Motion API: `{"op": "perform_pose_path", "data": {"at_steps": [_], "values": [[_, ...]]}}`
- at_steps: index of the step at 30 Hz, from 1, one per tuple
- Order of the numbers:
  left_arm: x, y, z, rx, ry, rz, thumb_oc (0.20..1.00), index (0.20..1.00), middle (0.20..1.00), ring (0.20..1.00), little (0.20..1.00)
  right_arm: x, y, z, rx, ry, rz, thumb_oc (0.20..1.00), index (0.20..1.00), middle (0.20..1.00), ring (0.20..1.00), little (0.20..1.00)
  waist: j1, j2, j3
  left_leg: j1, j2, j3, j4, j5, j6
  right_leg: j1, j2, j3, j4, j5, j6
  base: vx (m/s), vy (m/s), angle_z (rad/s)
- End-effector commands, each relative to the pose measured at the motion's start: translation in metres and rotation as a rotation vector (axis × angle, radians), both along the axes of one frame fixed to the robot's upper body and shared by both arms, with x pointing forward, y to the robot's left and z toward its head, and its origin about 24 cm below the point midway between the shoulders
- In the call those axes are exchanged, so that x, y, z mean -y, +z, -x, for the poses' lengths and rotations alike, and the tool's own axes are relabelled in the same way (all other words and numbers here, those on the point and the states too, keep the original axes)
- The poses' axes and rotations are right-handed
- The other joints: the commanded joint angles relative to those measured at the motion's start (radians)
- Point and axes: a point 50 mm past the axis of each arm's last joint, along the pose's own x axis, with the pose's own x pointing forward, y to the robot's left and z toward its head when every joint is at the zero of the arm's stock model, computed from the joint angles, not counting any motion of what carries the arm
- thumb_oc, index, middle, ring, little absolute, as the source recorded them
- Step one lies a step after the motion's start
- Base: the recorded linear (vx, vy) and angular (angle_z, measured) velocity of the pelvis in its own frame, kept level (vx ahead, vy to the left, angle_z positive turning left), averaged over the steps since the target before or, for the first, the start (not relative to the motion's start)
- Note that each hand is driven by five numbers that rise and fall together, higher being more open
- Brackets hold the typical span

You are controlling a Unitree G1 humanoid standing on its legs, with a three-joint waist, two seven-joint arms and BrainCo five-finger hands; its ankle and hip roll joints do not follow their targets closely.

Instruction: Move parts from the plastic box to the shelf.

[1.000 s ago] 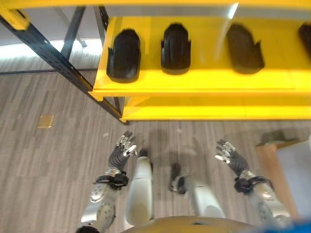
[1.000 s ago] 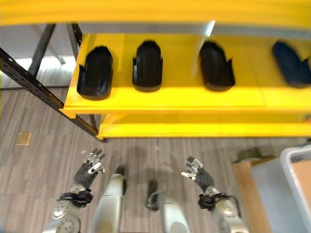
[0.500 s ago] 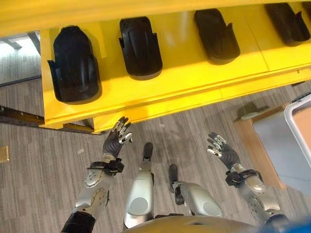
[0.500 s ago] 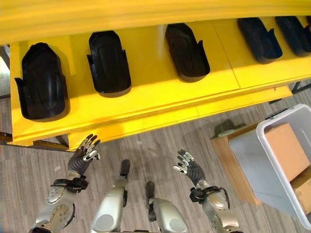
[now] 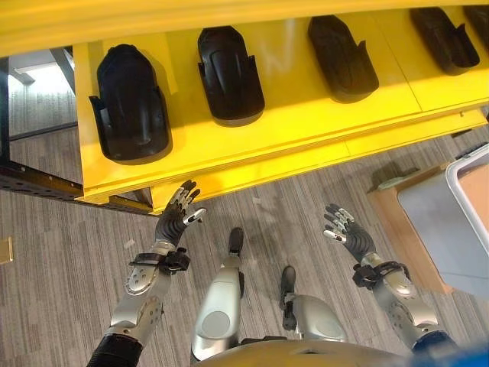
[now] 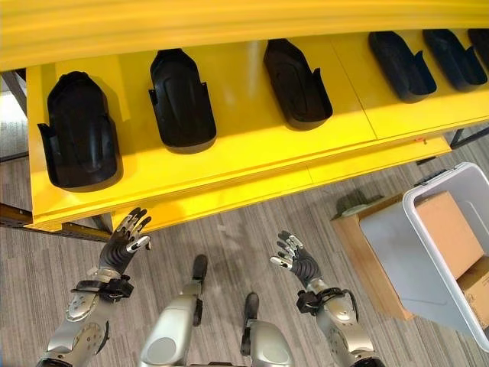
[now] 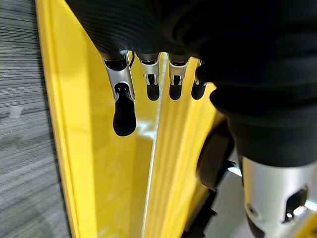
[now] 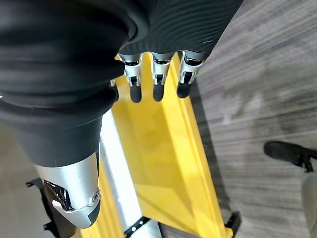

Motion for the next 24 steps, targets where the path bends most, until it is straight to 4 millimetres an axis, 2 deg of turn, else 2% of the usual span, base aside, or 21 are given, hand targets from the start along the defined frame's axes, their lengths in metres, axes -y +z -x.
{"op": "perform_pose_path", "data": {"at_steps": [1,2,7,10,14,15,16,19,24], "values": [[0.000,0.016,0.006,0.087,-0.069,-0.114,1.000,1.000,1.000,1.000,1.000,0.005,0.008,0.007,0.053,0.003,-0.006,1.000,1.000,1.000,1.000,1.000,0.011,0.002,-0.076,-0.042,0.064,-0.013,0.132,-0.095,-0.057,-0.059,-0.065,-0.035,0.113,0.017,0.028,0.02,-0.099,0.24],[0.001,0.021,0.008,0.101,-0.112,-0.179,1.000,1.000,1.000,1.000,1.000,0.009,0.007,0.008,0.051,-0.001,0.007,1.000,1.000,1.000,1.000,1.000,0.017,0.007,-0.084,-0.033,0.065,-0.025,0.137,-0.090,-0.066,-0.044,-0.061,-0.052,0.130,-0.004,0.019,0.01,-0.077,0.17],[0.000,0.026,0.010,0.112,-0.142,-0.255,1.000,1.000,1.000,1.000,1.000,0.013,0.007,0.012,0.050,-0.003,0.017,1.000,1.000,1.000,1.000,1.000,0.022,0.013,-0.090,-0.024,0.068,-0.042,0.140,-0.081,-0.079,-0.029,-0.051,-0.071,0.144,-0.024,0.009,0.00,-0.060,0.20],[-0.004,0.031,0.013,0.127,-0.155,-0.365,1.000,1.000,1.000,1.000,1.000,0.017,0.006,0.015,0.042,-0.008,0.025,1.000,1.000,1.000,1.000,1.000,0.028,0.017,-0.093,-0.022,0.070,-0.056,0.142,-0.075,-0.087,-0.019,-0.045,-0.085,0.153,-0.038,0.003,0.00,-0.051,0.16],[-0.015,0.041,0.017,0.166,-0.143,-0.593,1.000,1.000,1.000,1.000,1.000,0.020,0.005,0.017,0.038,-0.009,0.024,1.000,1.000,1.000,1.000,1.000,0.036,0.021,-0.098,-0.013,0.072,-0.072,0.140,-0.073,-0.093,-0.010,-0.044,-0.100,0.166,-0.050,0.001,0.02,-0.039,0.18],[-0.015,0.041,0.017,0.166,-0.143,-0.594,1.000,1.000,1.000,1.000,1.000,0.020,0.005,0.017,0.038,-0.009,0.024,1.000,1.000,1.000,1.000,1.000,0.035,0.020,-0.098,-0.013,0.072,-0.072,0.140,-0.073,-0.093,-0.010,-0.044,-0.101,0.167,-0.050,0.000,0.02,-0.039,0.27],[-0.019,0.045,0.018,0.186,-0.133,-0.720,1.000,1.000,1.000,1.000,1.000,0.021,0.005,0.019,0.034,-0.008,0.025,1.000,1.000,1.000,1.000,1.000,0.039,0.021,-0.100,-0.013,0.072,-0.077,0.142,-0.074,-0.096,-0.007,-0.044,-0.109,0.174,-0.056,0.000,0.02,-0.032,0.36],[-0.024,0.056,0.020,0.237,-0.142,-0.950,1.000,1.000,1.000,1.000,1.000,0.023,0.005,0.020,0.030,-0.002,0.037,1.000,1.000,1.000,1.000,1.000,0.042,0.021,-0.102,-0.011,0.073,-0.082,0.144,-0.076,-0.100,-0.003,-0.044,-0.115,0.177,-0.063,-0.001,0.03,-0.032,0.23],[-0.023,0.061,0.014,0.283,-0.223,-1.206,1.000,1.000,1.000,1.000,1.000,0.022,0.009,0.017,0.049,0.022,0.059,1.000,1.000,1.000,1.000,1.000,0.039,0.024,-0.105,-0.011,0.073,-0.082,0.146,-0.081,-0.104,0.001,-0.045,-0.115,0.179,-0.068,-0.001,0.02,-0.005,0.07]]}}
